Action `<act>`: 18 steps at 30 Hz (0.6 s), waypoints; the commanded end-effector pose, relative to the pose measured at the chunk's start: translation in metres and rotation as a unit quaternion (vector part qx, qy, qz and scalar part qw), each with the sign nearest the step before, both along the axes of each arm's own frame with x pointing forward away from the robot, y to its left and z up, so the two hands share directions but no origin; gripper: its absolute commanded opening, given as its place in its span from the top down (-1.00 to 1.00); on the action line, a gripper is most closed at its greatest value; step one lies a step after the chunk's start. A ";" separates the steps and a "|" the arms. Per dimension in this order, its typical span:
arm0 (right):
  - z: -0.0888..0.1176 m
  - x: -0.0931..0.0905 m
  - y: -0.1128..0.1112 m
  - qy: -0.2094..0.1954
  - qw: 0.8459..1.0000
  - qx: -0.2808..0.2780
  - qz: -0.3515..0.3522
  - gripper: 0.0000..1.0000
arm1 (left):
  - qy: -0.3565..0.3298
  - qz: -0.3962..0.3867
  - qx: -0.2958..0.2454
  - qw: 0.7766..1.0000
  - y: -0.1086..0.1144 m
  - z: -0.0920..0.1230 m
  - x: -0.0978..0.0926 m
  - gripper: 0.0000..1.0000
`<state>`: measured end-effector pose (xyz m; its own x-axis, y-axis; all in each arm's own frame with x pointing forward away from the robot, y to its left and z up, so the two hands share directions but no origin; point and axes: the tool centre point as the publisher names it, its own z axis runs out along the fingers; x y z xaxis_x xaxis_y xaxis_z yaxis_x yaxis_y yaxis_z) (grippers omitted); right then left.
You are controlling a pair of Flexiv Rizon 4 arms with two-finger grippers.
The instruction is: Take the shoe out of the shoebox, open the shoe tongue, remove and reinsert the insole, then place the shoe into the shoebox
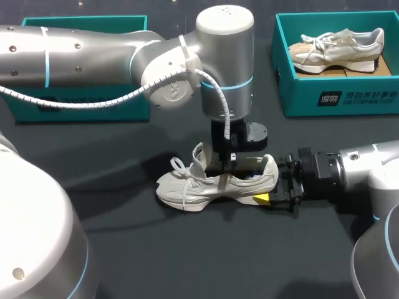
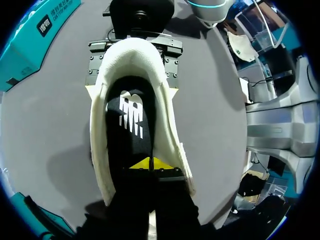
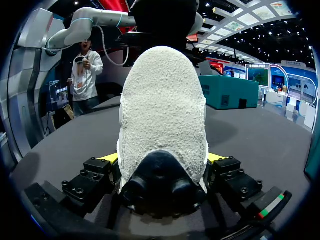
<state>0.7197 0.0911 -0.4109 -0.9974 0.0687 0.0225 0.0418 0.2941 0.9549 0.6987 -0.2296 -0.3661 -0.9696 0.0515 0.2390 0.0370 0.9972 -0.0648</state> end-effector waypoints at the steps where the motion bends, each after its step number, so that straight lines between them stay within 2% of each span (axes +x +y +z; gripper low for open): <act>1: 0.001 -0.001 0.000 0.000 1.000 -0.002 -0.001 1.00 | 0.001 -0.005 0.003 1.000 -0.001 -0.010 -0.003 1.00; 4: 0.001 -0.001 0.000 0.000 1.000 -0.002 -0.001 1.00 | 0.000 -0.004 0.004 1.000 0.000 -0.016 -0.003 1.00; 10: 0.001 -0.001 0.000 0.000 1.000 -0.002 -0.001 1.00 | -0.005 -0.003 0.007 1.000 0.003 -0.026 -0.002 0.51; 12: 0.001 -0.001 0.000 0.000 1.000 -0.002 -0.001 1.00 | -0.008 -0.003 0.007 1.000 0.003 -0.029 -0.002 0.40; 18: 0.001 -0.001 0.000 0.000 1.000 -0.002 -0.001 1.00 | -0.045 -0.002 0.006 0.999 0.001 -0.044 -0.003 0.35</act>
<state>0.7196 0.0907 -0.4118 -0.9973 0.0692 0.0227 0.0422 0.2947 0.9547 0.7037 -0.2258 -0.3995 -0.9830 0.0546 0.1751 0.0467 0.9977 -0.0491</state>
